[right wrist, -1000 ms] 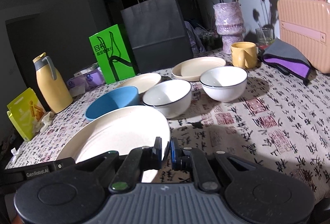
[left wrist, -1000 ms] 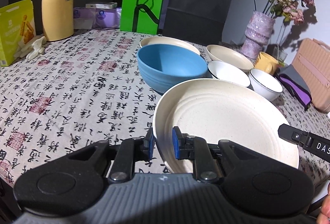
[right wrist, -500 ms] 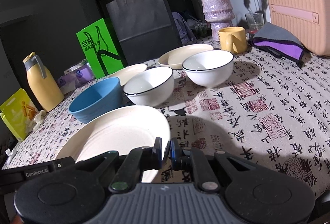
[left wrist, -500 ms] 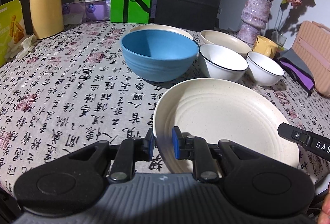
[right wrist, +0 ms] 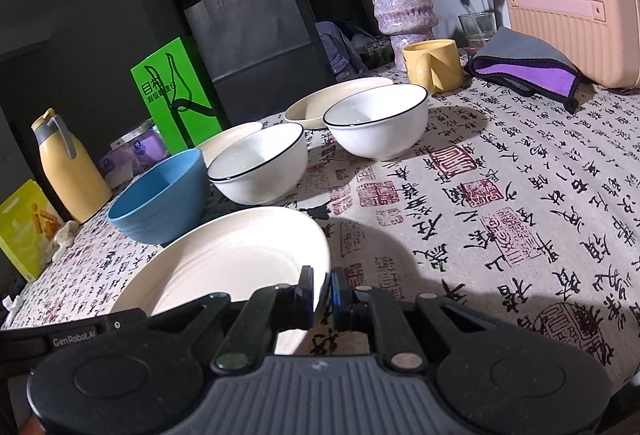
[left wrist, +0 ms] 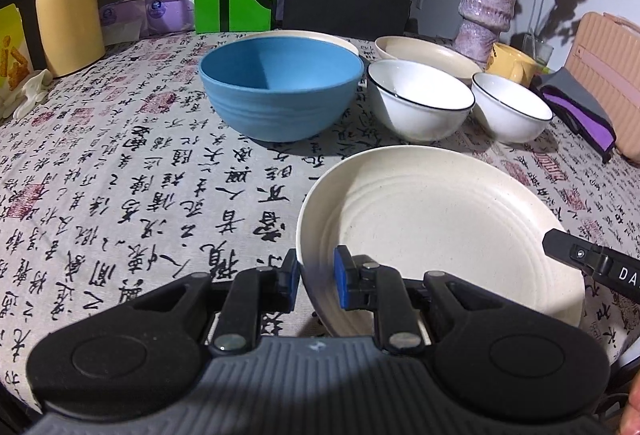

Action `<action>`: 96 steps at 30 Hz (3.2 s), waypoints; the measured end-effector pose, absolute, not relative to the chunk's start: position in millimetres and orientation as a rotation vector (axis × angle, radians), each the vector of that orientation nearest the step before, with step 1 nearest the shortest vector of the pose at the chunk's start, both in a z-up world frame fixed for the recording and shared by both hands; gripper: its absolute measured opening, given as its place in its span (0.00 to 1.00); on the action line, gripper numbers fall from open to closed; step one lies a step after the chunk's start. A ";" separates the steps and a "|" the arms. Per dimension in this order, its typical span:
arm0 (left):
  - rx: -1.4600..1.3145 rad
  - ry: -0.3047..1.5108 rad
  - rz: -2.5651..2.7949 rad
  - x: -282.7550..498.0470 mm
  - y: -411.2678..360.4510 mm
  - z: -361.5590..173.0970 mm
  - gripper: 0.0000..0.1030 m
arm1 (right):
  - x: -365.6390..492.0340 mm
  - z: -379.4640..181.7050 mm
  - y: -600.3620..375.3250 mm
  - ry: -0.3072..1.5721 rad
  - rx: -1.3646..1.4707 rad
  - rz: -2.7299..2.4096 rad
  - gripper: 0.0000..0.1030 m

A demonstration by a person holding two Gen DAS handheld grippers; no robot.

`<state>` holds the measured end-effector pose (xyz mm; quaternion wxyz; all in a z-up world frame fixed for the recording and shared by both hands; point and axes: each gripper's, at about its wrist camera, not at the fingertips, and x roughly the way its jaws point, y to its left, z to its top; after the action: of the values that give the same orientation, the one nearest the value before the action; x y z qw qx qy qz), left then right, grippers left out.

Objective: Organize plates and bowls
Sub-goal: 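Lift and carry the cream plate with both tools back toward the bowls, then lower the cream plate onto the table and open both tools, then pull both open tools back from the placed plate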

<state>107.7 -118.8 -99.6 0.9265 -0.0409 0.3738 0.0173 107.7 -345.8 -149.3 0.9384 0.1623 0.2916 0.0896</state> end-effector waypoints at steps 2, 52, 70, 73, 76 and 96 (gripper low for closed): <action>-0.080 0.770 0.033 109.5 -120.6 -102.2 0.18 | 109.1 -152.3 -348.0 0.596 0.334 0.181 0.08; -0.168 0.639 -0.028 98.0 -107.2 -74.0 1.00 | 93.8 -145.5 -369.6 0.504 0.421 0.246 1.00; -0.176 0.612 -0.024 99.9 -101.9 -62.2 1.00 | 95.1 -134.1 -361.4 0.496 0.388 0.266 1.00; -0.174 0.604 -0.025 100.4 -101.9 -58.8 1.00 | 95.6 -132.0 -361.1 0.494 0.387 0.264 1.00; -0.173 0.596 -0.026 101.0 -101.3 -55.5 1.00 | 96.4 -130.9 -362.5 0.493 0.391 0.261 1.00; -0.176 0.582 -0.046 115.7 -95.0 -36.3 1.00 | 109.2 -110.7 -359.0 0.479 0.367 0.257 1.00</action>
<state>115.7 -95.0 -36.3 0.9539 -0.0866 0.2864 -0.0229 109.2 -359.0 -110.7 0.9467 0.1803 0.2350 0.1263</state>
